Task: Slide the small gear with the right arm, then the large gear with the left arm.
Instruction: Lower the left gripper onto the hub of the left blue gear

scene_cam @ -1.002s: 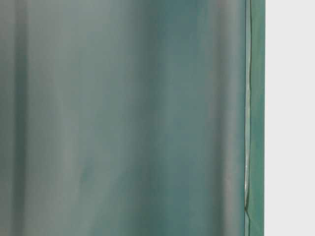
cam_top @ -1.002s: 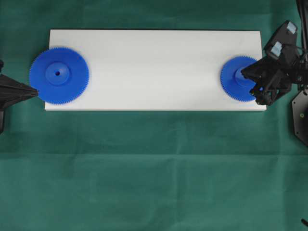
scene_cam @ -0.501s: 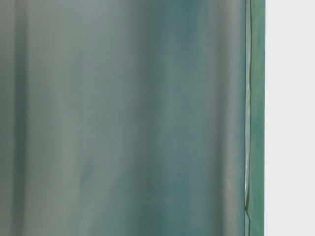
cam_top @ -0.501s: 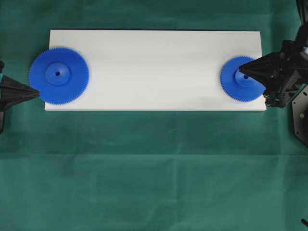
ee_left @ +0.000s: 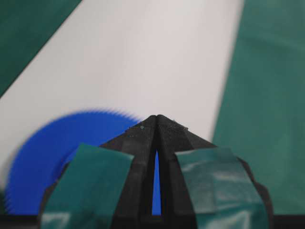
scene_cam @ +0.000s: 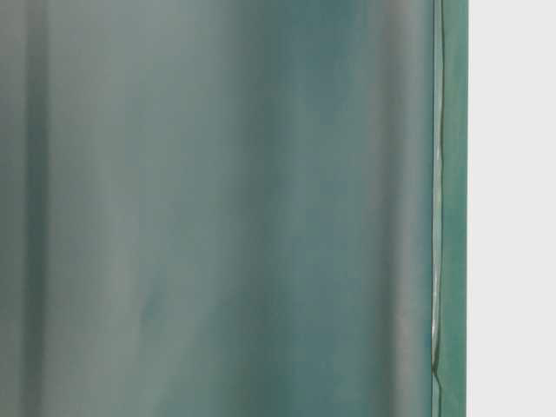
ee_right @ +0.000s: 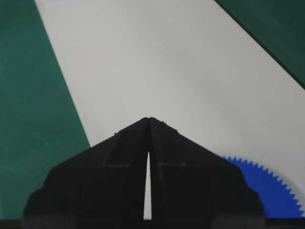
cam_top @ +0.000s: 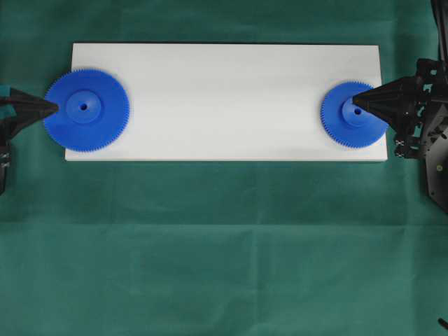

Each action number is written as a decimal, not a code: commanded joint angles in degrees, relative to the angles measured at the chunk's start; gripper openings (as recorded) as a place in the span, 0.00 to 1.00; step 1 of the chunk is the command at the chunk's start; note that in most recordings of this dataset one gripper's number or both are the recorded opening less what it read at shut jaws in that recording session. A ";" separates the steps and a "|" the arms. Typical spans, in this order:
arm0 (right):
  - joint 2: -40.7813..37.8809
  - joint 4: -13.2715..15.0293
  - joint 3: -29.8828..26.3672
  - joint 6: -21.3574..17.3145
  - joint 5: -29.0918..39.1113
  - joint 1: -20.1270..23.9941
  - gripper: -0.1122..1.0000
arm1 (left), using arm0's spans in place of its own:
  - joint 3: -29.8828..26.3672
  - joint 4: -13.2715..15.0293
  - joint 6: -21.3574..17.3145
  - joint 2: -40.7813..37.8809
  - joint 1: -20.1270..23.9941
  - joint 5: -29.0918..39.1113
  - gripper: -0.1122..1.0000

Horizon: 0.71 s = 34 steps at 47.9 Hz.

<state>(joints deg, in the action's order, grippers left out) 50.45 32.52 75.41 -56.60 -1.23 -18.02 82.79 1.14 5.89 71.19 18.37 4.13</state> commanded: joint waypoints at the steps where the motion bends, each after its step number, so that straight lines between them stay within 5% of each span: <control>1: -0.35 0.18 -0.88 0.18 -0.53 -0.09 0.56 | -1.49 0.00 -0.09 -0.88 1.85 1.05 0.10; 34: -1.05 0.18 -0.62 0.18 -0.53 -0.09 0.56 | -4.75 0.00 -0.09 -16.88 2.20 0.97 0.10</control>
<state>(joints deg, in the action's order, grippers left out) 49.66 32.61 75.41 -56.43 -1.32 -18.02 79.80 1.14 5.89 56.69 20.30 5.54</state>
